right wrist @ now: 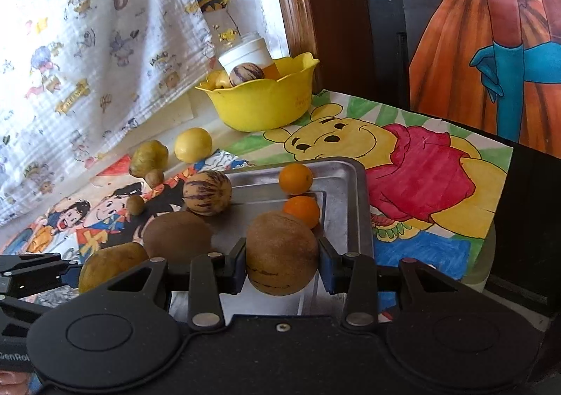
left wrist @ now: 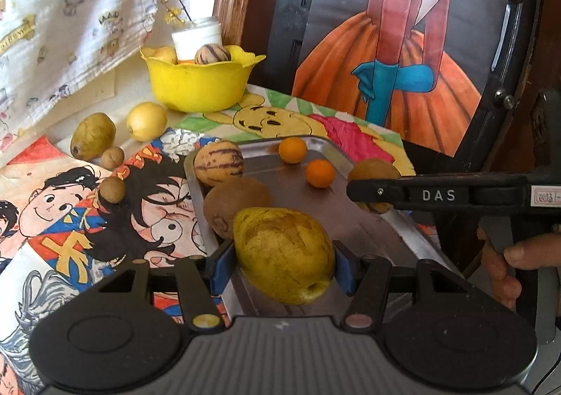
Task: Organize fruits
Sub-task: 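Lift and carry the pear with the left gripper while the right carries the potato to the tray, then lower the pear onto the tray with the left gripper while the right sets the potato beside it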
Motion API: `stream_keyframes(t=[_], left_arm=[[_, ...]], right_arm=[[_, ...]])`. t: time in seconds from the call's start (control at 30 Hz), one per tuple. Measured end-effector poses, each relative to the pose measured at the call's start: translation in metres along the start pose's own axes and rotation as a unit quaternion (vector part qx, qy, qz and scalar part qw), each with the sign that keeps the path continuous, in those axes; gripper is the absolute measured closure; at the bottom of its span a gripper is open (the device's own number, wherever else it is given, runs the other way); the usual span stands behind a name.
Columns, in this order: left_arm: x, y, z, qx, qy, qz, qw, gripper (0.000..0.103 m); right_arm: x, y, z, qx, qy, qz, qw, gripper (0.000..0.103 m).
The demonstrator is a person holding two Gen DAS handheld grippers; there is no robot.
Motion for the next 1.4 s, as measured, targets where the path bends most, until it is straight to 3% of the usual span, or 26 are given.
stream_keyframes(t=[0.73, 1.4], left_arm=[[-0.009, -0.001, 0.022, 0.002, -0.013, 0.012, 0.9999, 0.041], [-0.010, 0.001, 0.014, 0.002, -0.022, 0.005, 0.9997, 0.041]], right_arm=[[-0.010, 0.010, 0.029, -0.014, -0.007, -0.024, 1.000, 0.061], [-0.008, 0.008, 0.016, -0.010, -0.003, -0.016, 1.000, 0.054]])
Point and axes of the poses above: each gripper's, at about its wrist camera, not at the fingertips, and z roughly the way its jaws point, y to its right, x to its top, the point moved 9 cm from there along z, roughly the way its jaws point, and after that the axes turned 6 degrees about y, right-handed, at the moved point
